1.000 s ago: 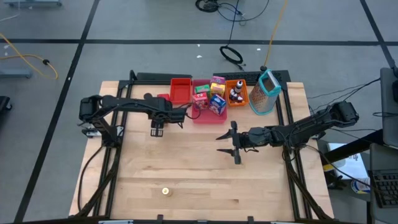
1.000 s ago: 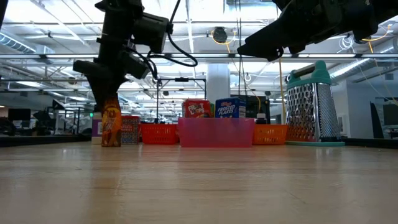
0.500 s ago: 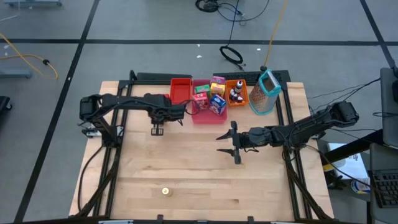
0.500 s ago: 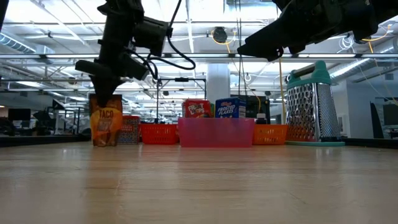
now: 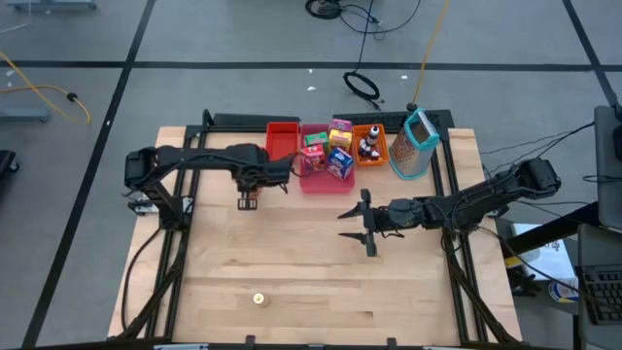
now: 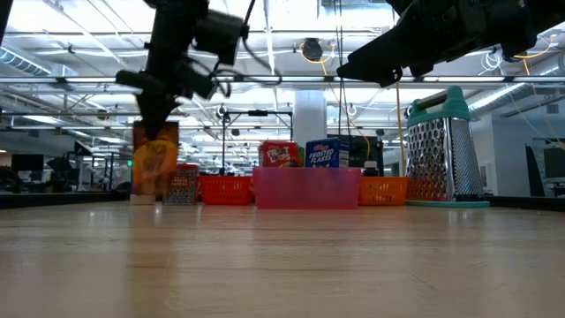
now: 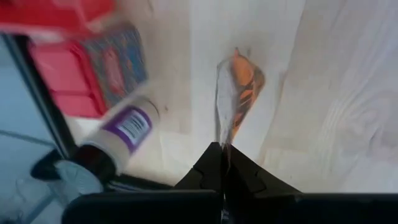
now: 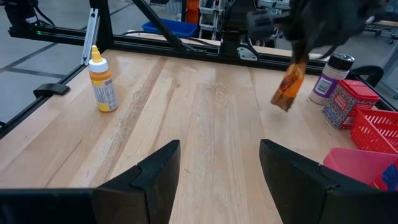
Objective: Pick & Place Kitchen Items
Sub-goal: Put the orange seasoning pack into the red bin, then put the black seasoning bottle into the red bin
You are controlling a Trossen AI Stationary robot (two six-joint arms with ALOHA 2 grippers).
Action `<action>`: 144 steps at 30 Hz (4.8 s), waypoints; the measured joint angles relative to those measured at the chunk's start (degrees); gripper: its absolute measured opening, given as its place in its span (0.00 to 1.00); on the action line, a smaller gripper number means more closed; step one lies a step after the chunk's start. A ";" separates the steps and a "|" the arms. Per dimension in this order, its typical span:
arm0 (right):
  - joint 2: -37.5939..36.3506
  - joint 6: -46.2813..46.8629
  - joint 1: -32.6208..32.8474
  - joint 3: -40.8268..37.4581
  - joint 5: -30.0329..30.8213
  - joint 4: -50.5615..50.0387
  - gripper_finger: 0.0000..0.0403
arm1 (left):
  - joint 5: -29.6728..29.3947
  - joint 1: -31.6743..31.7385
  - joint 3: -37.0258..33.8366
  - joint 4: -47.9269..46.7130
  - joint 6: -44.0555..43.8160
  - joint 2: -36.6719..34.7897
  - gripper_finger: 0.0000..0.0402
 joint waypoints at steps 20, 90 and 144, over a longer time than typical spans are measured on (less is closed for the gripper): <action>0.00 -0.20 0.00 0.00 0.00 0.00 0.53 | -5.03 9.52 20.24 9.07 13.91 -0.02 0.00; 0.00 -0.22 -0.04 0.00 0.20 -0.46 0.53 | 1.05 28.14 20.22 34.16 17.54 15.56 0.23; -0.01 0.23 -0.02 0.02 -0.02 -3.33 0.53 | -0.31 23.09 10.90 -5.35 -0.23 5.16 0.30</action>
